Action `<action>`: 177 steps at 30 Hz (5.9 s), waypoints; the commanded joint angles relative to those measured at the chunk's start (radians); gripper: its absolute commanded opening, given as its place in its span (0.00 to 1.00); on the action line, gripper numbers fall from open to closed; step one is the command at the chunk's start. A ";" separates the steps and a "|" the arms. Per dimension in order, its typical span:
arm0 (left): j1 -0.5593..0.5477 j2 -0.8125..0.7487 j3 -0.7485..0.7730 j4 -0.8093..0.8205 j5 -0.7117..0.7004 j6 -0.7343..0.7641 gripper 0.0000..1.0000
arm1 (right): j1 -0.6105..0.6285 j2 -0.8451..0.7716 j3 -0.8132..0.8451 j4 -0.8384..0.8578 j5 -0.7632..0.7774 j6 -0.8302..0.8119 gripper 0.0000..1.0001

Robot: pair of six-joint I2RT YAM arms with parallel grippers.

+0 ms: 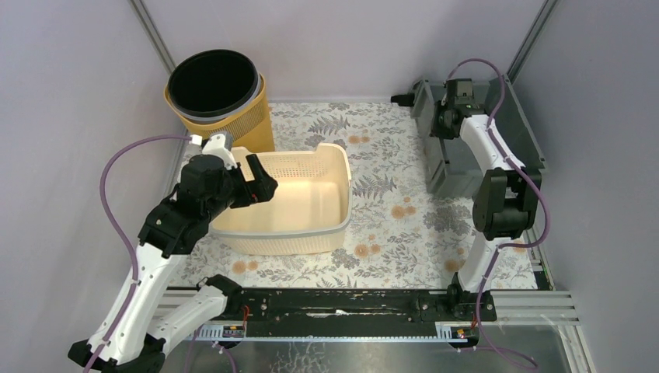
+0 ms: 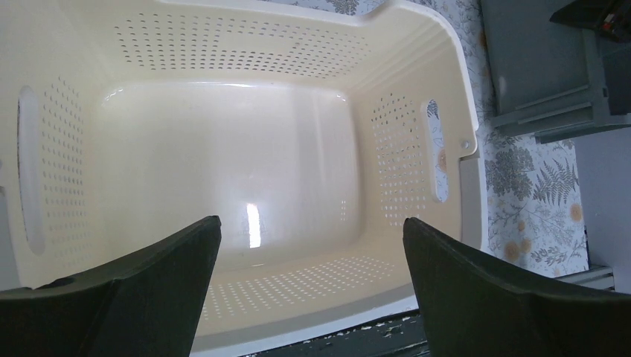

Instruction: Turn the large container upside down

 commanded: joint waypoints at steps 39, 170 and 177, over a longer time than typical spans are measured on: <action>0.005 0.056 0.054 -0.004 -0.070 0.015 1.00 | 0.899 -0.619 -0.251 -0.002 -0.334 -0.355 0.75; 0.004 -0.297 0.135 0.096 -0.036 -0.005 1.00 | 0.602 -0.246 0.075 0.525 -0.833 0.755 0.00; 0.004 -0.301 0.130 0.092 -0.039 -0.005 1.00 | 0.598 -0.265 -0.195 1.017 -0.811 1.140 0.00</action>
